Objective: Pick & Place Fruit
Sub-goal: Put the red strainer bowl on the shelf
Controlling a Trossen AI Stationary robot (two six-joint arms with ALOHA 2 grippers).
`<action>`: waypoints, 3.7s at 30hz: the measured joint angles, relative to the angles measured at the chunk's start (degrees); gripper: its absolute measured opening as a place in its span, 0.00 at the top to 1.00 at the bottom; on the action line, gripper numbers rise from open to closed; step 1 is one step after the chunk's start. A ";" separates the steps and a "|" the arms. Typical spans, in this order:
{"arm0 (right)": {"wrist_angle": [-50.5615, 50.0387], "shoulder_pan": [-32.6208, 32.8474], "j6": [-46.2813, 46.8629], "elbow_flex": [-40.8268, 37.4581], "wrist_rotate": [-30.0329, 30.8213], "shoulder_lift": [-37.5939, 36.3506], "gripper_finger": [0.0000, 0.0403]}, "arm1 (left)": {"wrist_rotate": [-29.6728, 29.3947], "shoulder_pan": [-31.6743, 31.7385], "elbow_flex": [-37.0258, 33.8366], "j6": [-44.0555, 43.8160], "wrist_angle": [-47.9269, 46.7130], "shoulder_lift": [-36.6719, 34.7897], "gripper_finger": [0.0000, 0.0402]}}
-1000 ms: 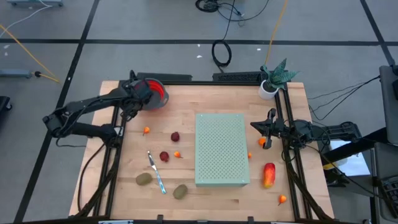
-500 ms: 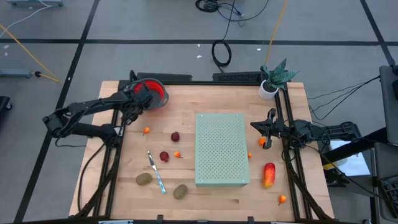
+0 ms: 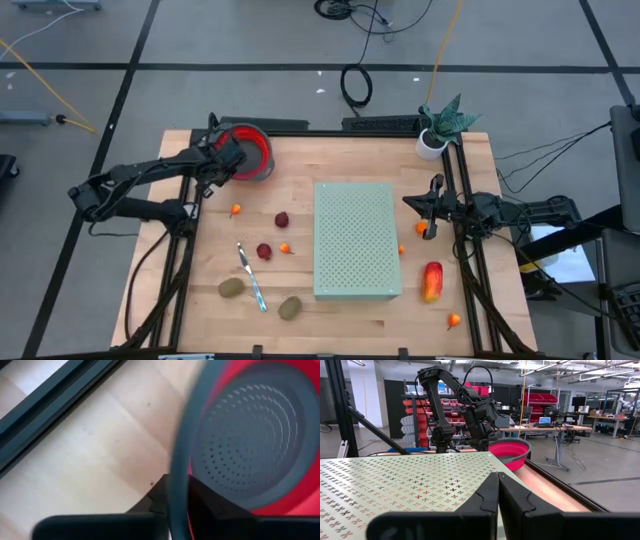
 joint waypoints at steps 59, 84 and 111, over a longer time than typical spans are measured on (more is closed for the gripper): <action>0.02 0.00 0.00 0.00 0.00 -0.01 1.00 | 15.45 -14.58 37.64 40.28 16.57 2.56 1.00; 0.02 0.00 -0.01 0.00 0.00 -0.01 1.00 | 30.39 -20.85 60.59 48.24 0.94 20.70 1.00; -0.07 0.00 -0.01 0.00 0.02 0.01 1.00 | 31.35 -24.46 82.03 48.25 -16.36 37.41 1.00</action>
